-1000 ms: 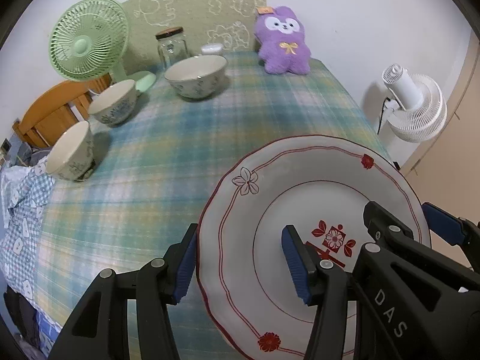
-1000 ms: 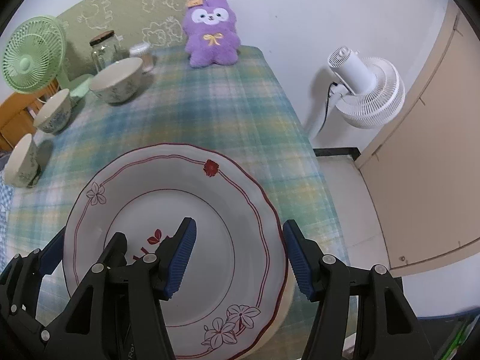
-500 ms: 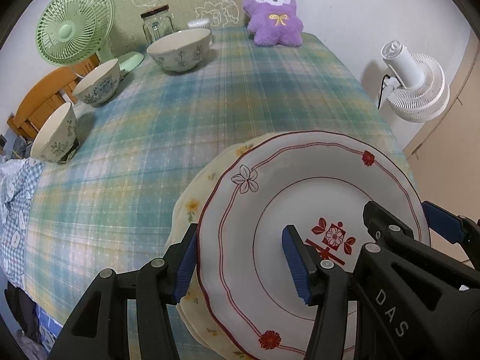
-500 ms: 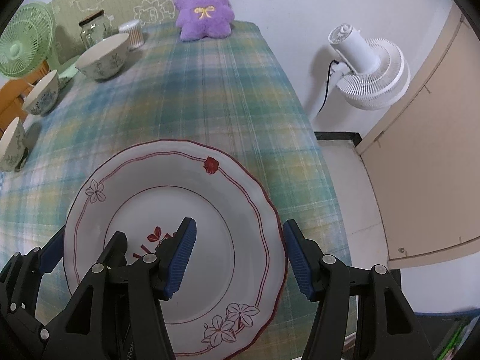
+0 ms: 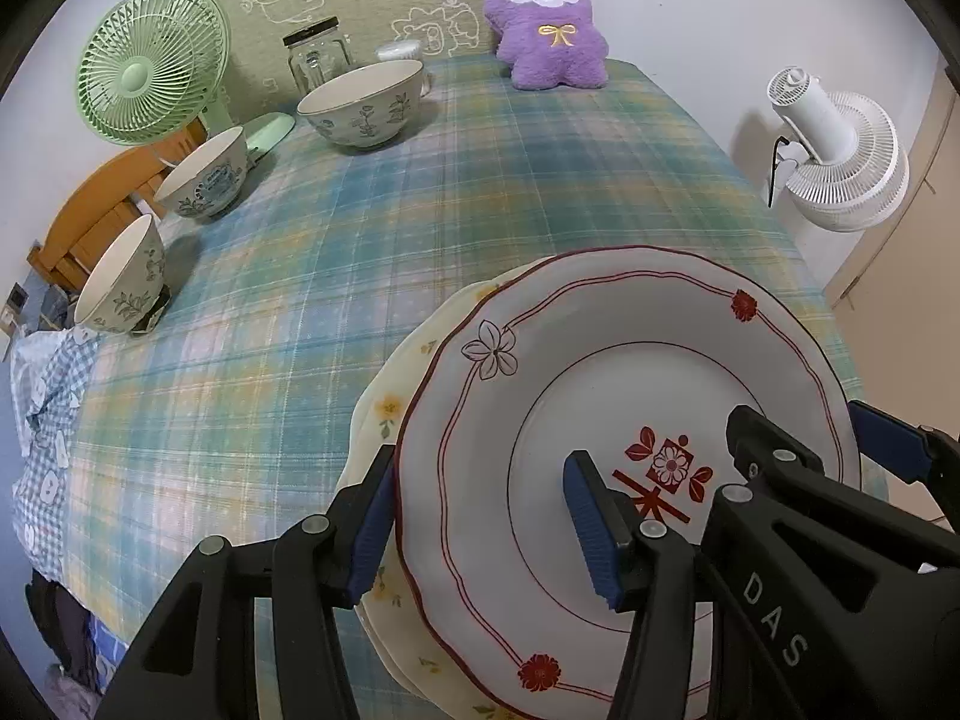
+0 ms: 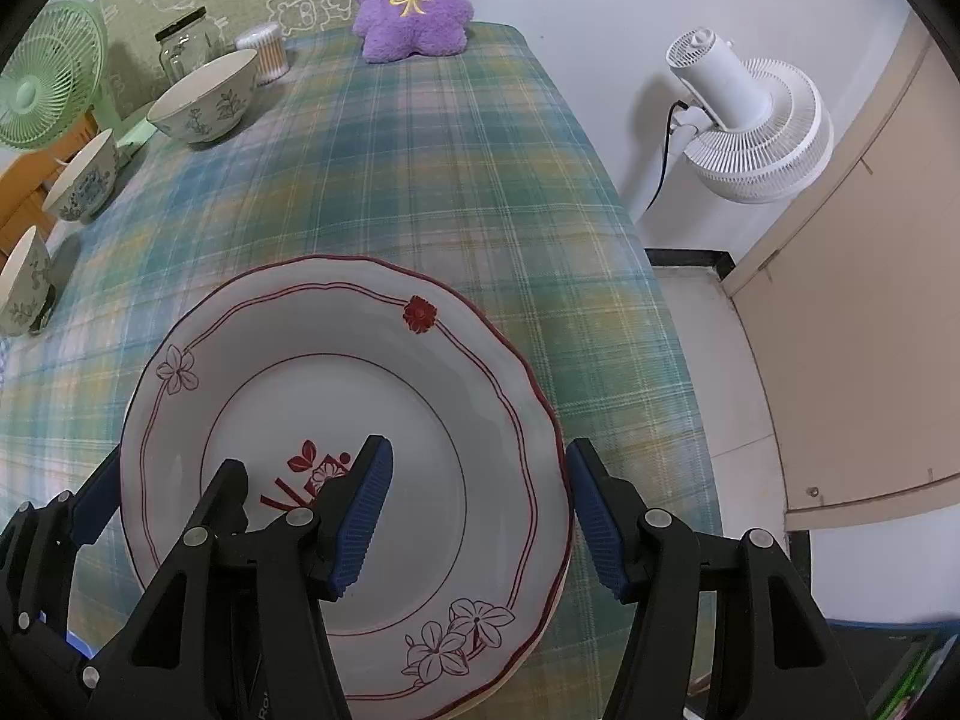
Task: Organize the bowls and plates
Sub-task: 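Lower the red-rimmed plate onto the yellow plate stack with both grippers, then open both grippers and withdraw them from the red-rimmed plate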
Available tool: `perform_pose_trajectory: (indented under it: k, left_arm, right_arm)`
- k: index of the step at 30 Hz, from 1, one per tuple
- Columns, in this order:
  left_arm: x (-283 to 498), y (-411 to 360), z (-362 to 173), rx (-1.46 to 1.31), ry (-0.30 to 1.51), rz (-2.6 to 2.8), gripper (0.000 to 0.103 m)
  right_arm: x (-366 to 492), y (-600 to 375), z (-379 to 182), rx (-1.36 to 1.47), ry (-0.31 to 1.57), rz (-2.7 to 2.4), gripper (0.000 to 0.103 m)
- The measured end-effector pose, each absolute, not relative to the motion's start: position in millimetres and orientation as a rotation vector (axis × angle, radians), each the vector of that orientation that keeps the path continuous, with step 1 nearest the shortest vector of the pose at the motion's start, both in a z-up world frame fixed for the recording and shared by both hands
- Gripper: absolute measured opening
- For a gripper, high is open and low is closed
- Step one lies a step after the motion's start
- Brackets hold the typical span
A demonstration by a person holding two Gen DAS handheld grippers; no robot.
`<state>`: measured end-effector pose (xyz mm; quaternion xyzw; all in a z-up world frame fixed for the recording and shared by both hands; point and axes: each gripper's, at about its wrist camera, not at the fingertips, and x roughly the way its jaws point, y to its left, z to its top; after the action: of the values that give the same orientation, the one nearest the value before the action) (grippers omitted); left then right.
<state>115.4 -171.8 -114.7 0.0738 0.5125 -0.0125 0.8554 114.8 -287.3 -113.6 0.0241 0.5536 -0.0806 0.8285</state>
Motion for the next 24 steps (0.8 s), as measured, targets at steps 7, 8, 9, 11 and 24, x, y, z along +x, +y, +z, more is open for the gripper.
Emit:
perform_pose_trajectory:
  k: [7, 8, 9, 11, 24]
  left_arm:
    - [116.7, -171.7, -114.8, 0.161, 1.090, -0.026, 0.055]
    - [116.8, -171.7, -114.9, 0.163, 1.092, -0.025, 0.056]
    - [117.1, -171.8, -114.9, 0.166, 1.095, -0.026, 0.056]
    - [117.8, -172.2, -115.4, 0.167, 1.102, -0.036, 0.067]
    - [113.0, -154.9, -84.0, 0.085, 1.040, -0.052, 0.081]
  right_arm:
    - [115.6, -286.4, -113.3, 0.050, 1.172, -0.162, 0.065]
    - [116.1, -285.8, -113.4, 0.048, 1.173, -0.161, 0.065]
    - [116.5, -286.1, -113.1, 0.048, 1.173, -0.158, 0.065]
    - [117.2, -286.0, -112.4, 0.055, 1.173, -0.142, 0.067]
    - [115.7, -269.8, -77.4, 0.026, 1.089, -0.107, 0.089]
